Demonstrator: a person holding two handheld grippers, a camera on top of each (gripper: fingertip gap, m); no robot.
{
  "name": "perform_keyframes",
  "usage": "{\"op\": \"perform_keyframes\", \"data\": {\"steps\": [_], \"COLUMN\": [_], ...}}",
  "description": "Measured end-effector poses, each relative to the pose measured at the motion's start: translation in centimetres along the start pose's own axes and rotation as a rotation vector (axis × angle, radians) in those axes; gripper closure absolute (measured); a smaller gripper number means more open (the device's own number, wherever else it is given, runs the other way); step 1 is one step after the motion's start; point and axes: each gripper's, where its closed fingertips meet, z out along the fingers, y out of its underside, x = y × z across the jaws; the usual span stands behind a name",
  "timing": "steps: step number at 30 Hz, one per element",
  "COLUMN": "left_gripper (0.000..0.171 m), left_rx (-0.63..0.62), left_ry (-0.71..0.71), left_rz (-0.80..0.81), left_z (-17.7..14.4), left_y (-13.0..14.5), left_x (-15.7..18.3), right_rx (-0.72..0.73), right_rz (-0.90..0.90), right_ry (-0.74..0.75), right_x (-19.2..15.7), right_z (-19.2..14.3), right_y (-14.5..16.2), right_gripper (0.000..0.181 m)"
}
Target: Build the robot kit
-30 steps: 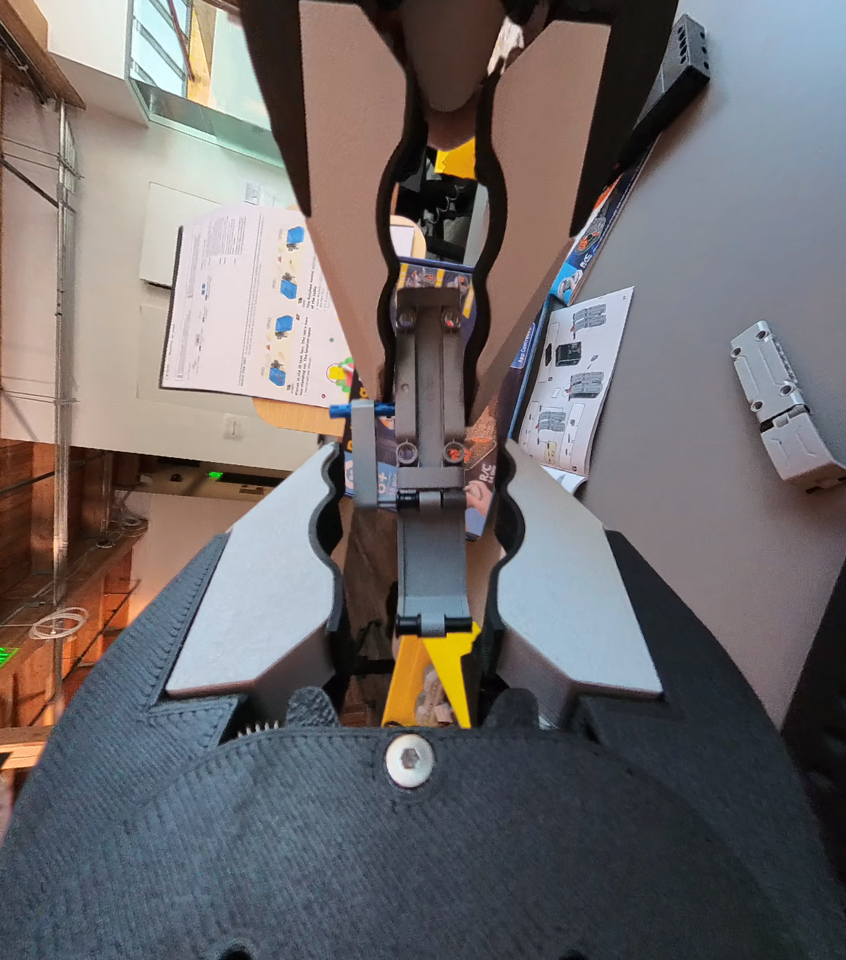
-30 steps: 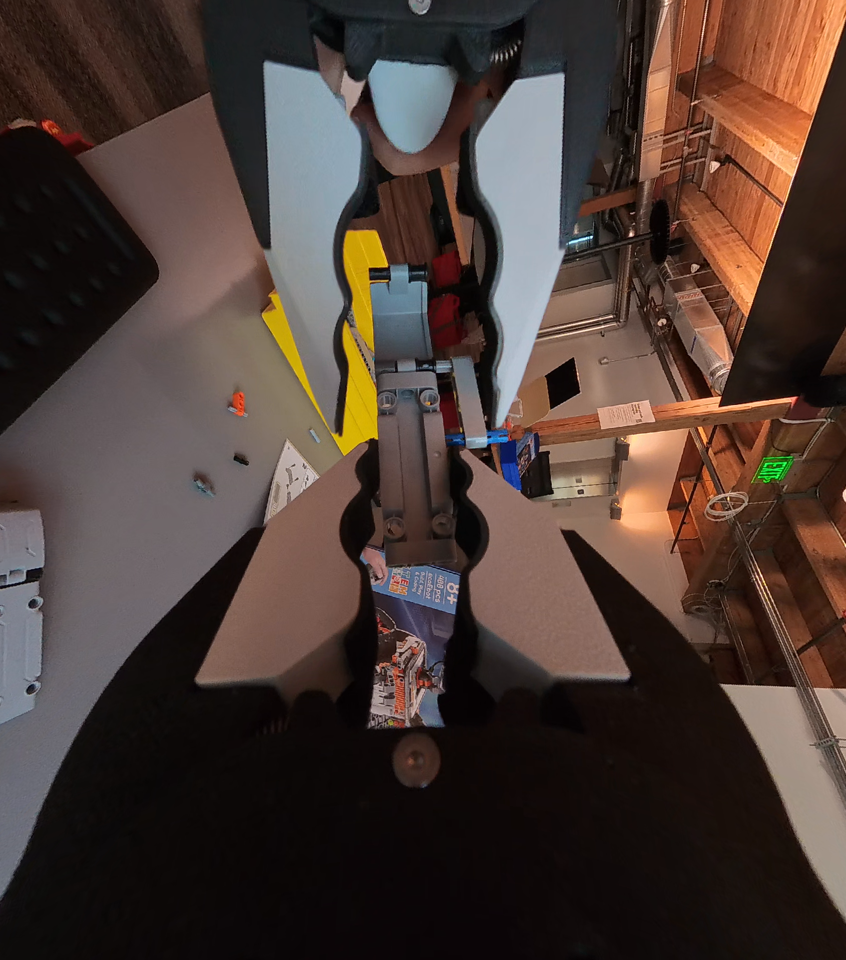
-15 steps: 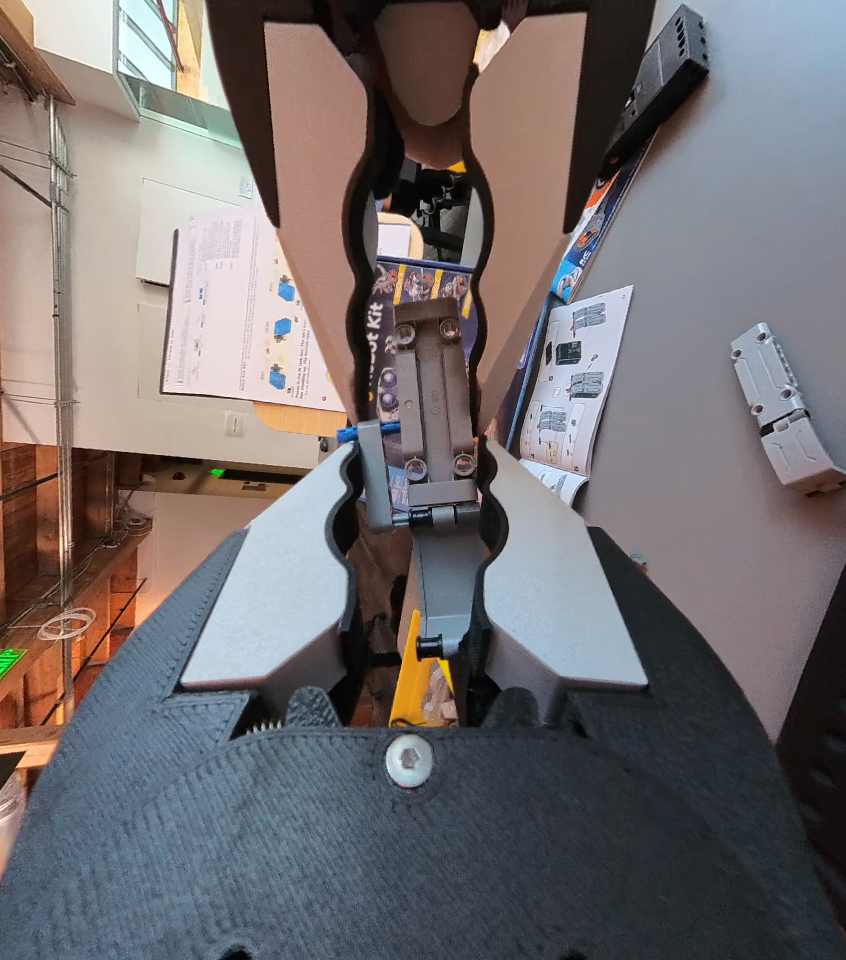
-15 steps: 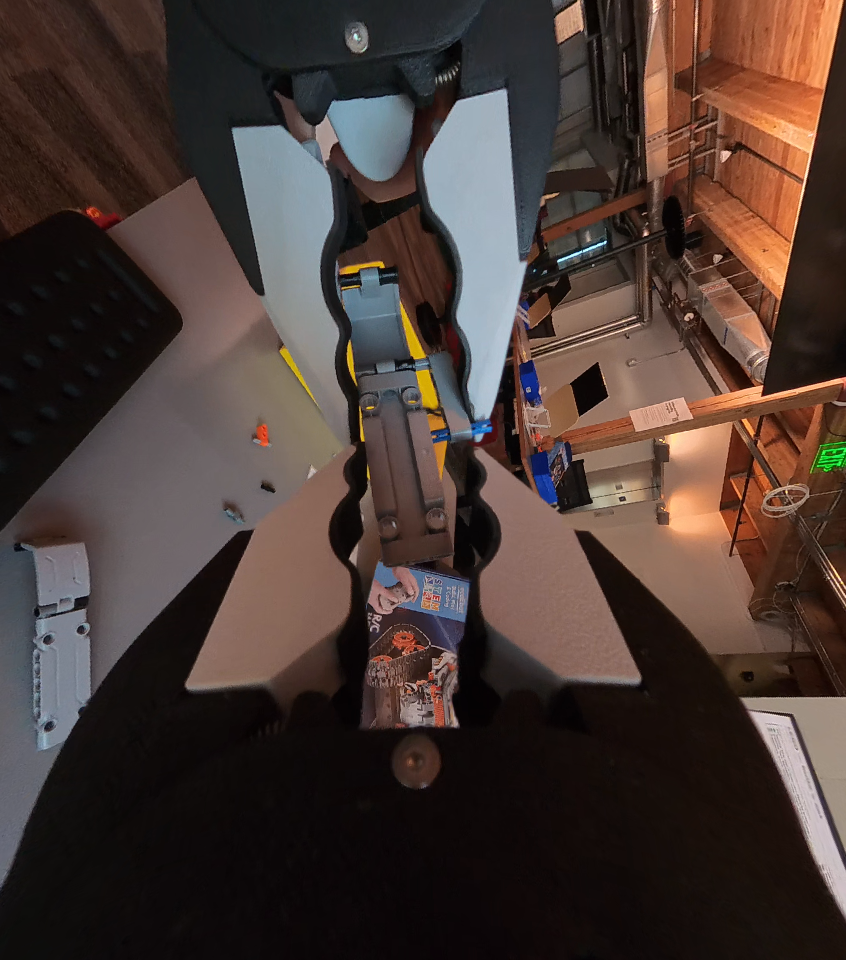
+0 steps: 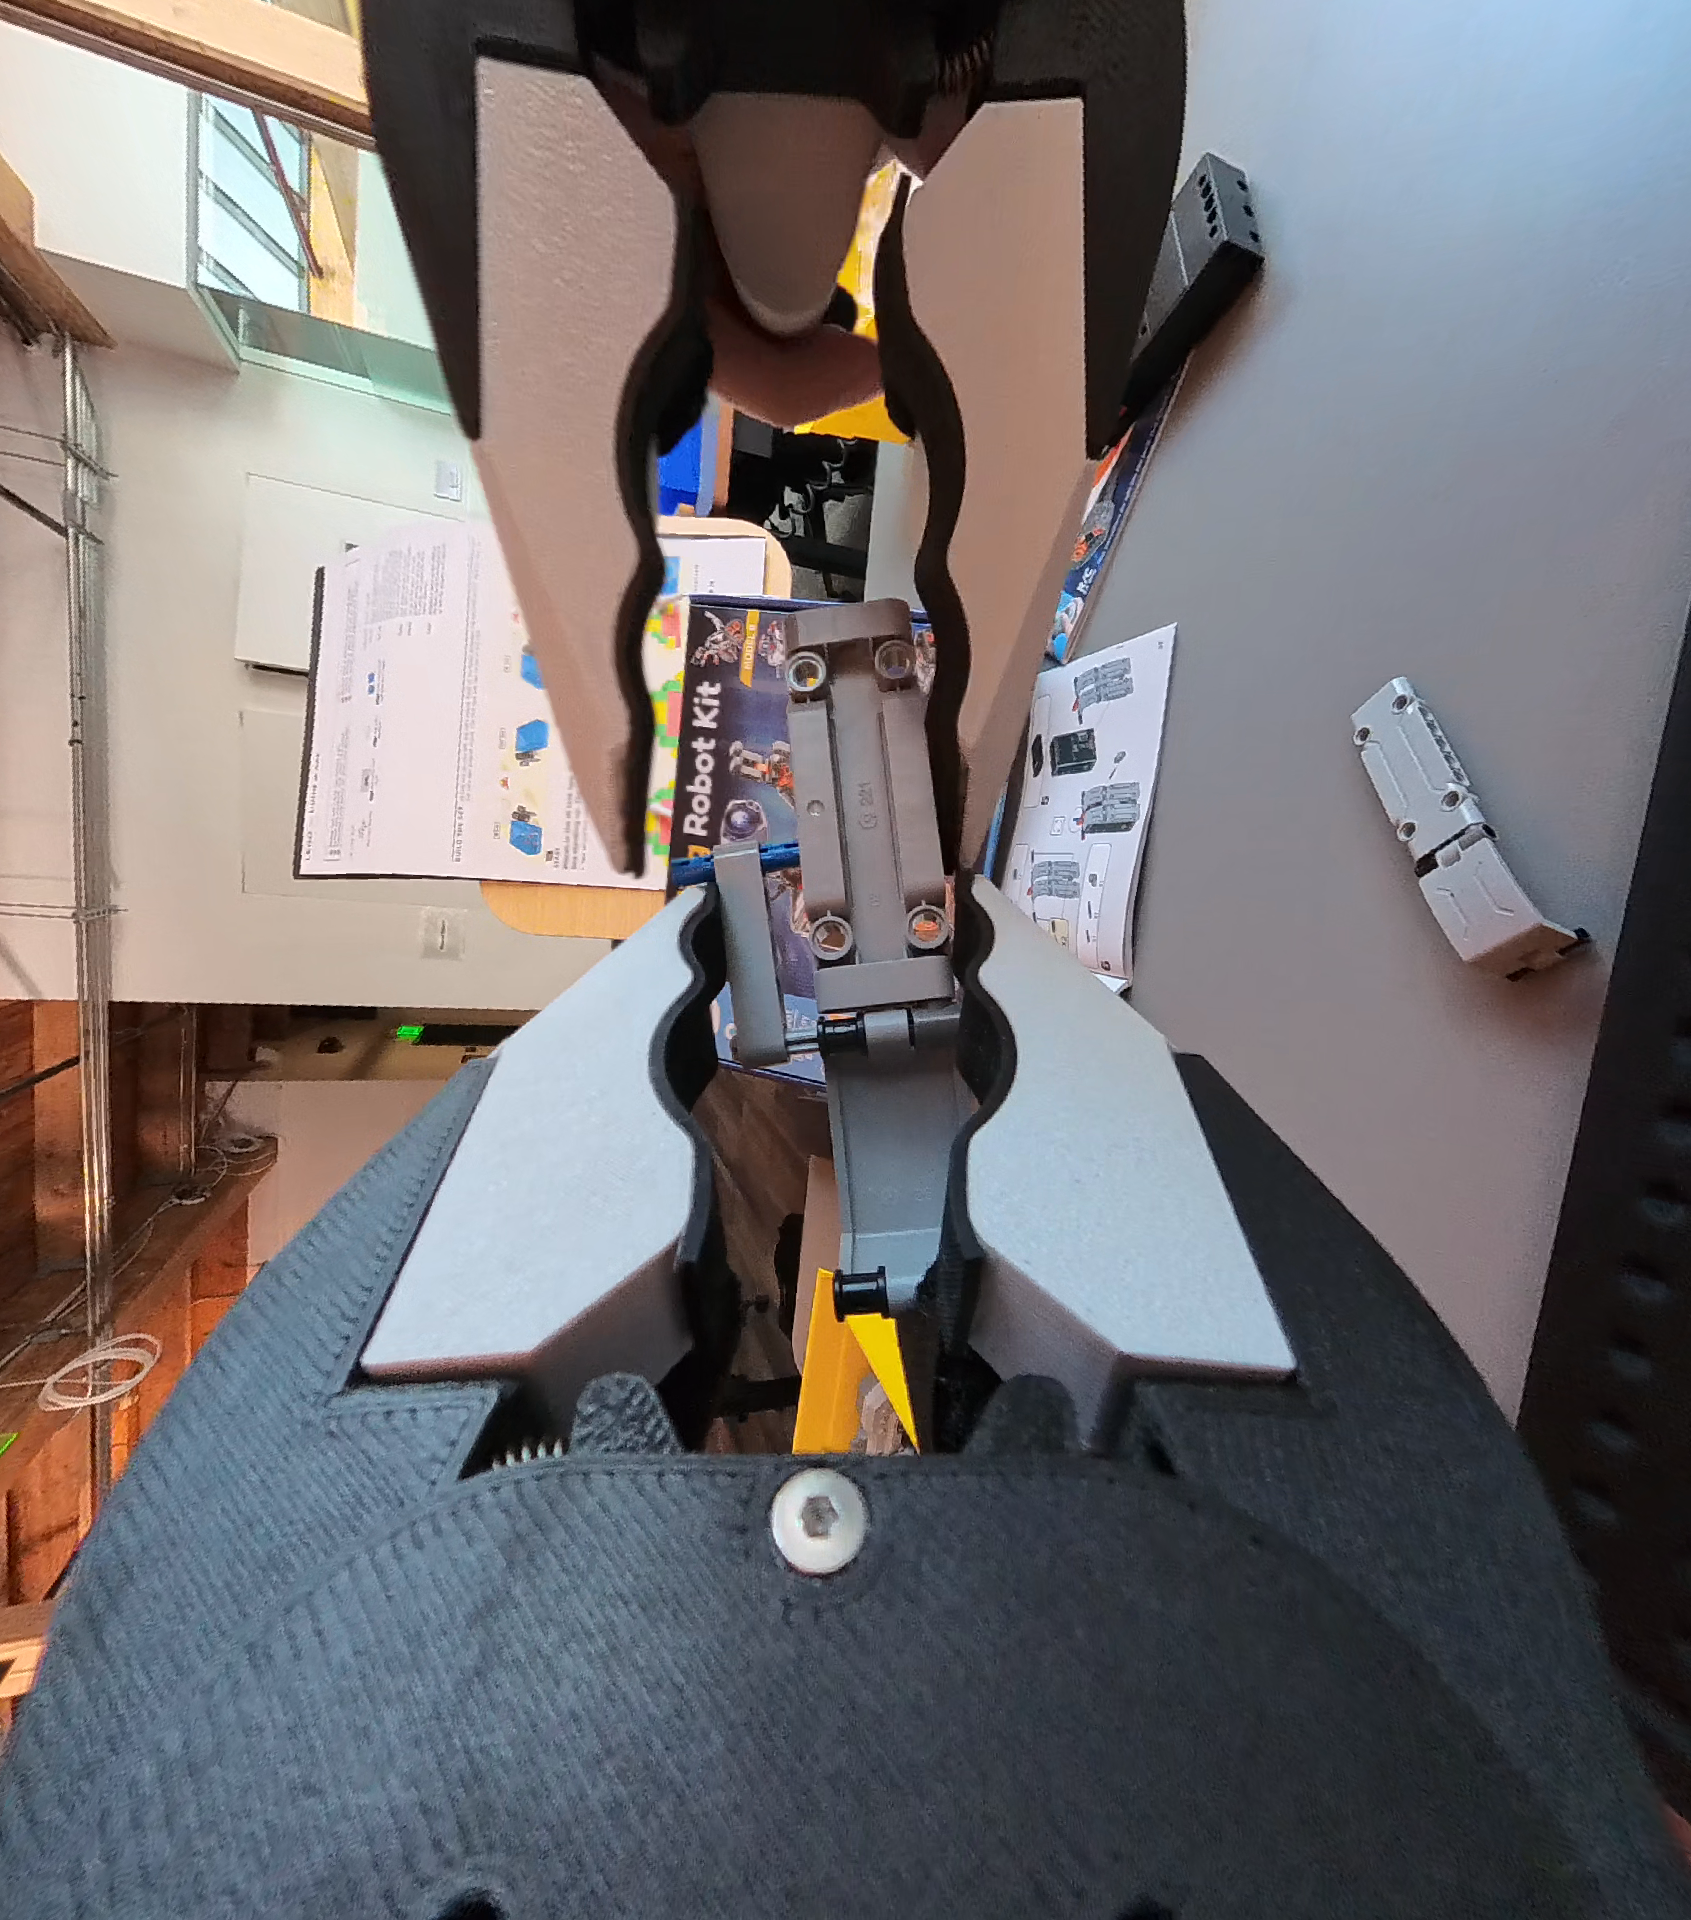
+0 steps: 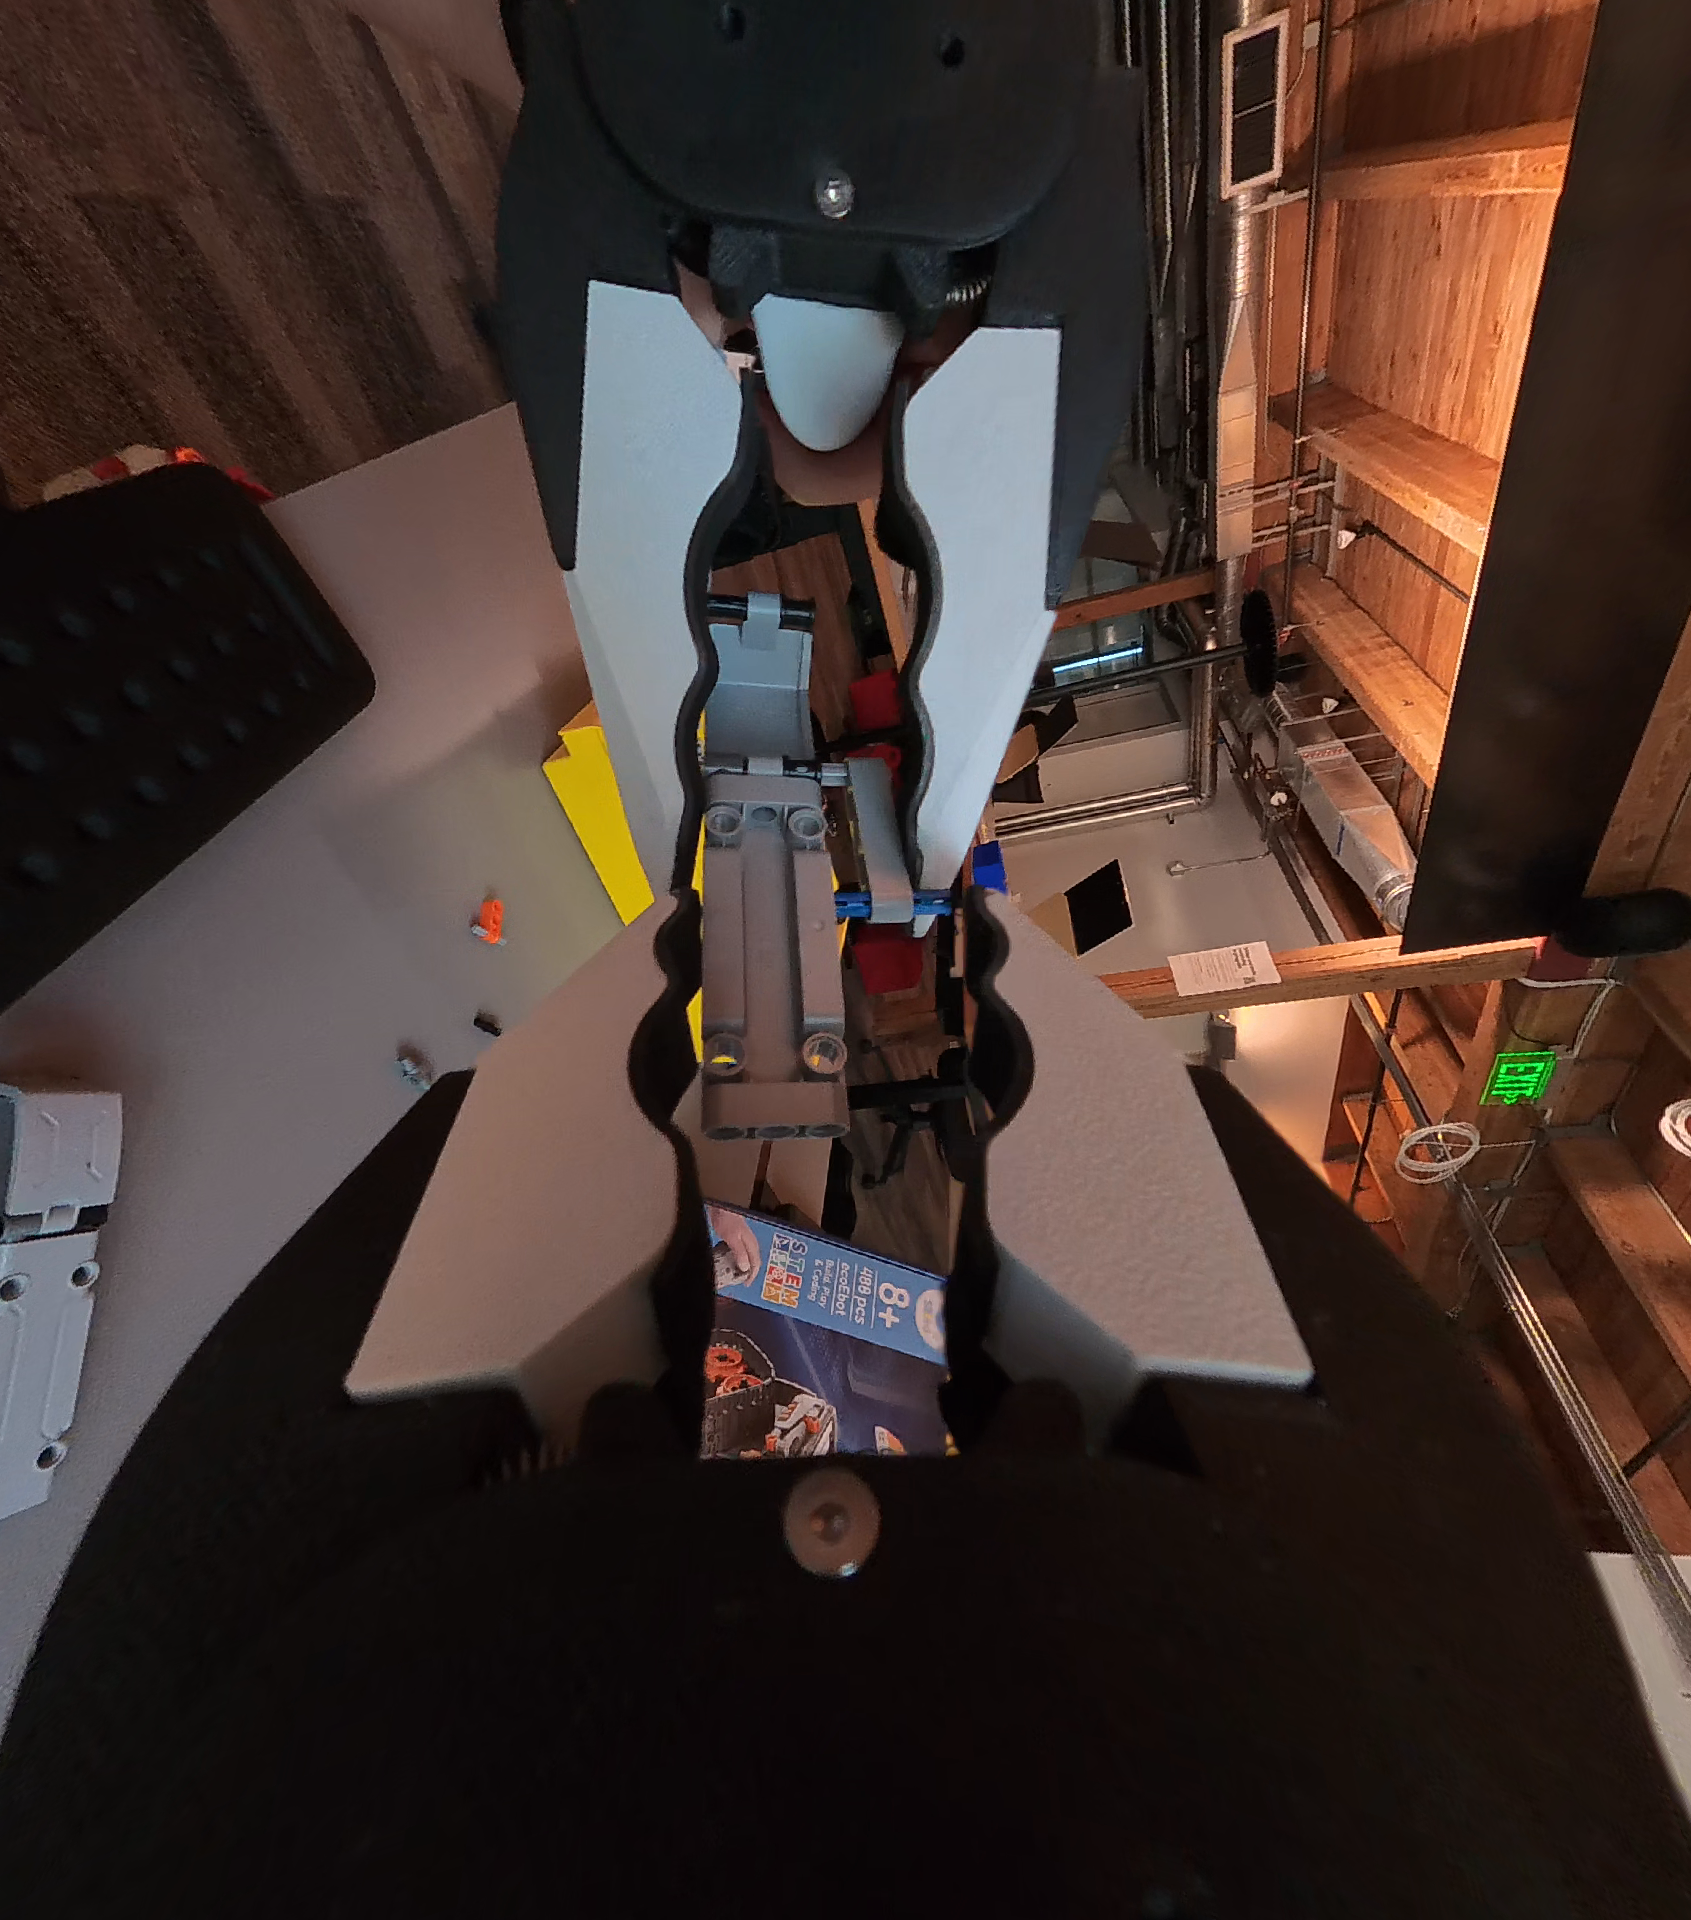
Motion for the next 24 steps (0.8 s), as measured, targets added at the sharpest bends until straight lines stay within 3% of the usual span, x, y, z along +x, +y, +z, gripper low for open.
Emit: {"op": "perform_keyframes", "data": {"steps": [4, 6, 24], "left_gripper": [0.13, 0.13, 0.129], "left_rx": [0.002, -0.011, 0.025], "left_ry": [0.026, 0.021, 0.003], "left_rz": [0.025, 0.046, -0.016], "left_z": [0.0, 0.1, -0.3], "left_y": [-0.1, 0.1, -0.1], "left_x": [0.6, 0.7, 0.3], "right_rx": [-0.003, -0.013, -0.014], "right_rz": [0.009, 0.006, 0.02], "right_ry": [-0.023, -0.053, -0.036], "right_x": [-0.4, -1.0, -0.7], "right_z": [0.1, 0.3, 0.1], "right_y": [-0.1, 0.1, -0.1], "right_gripper": [0.122, 0.131, 0.133]}}
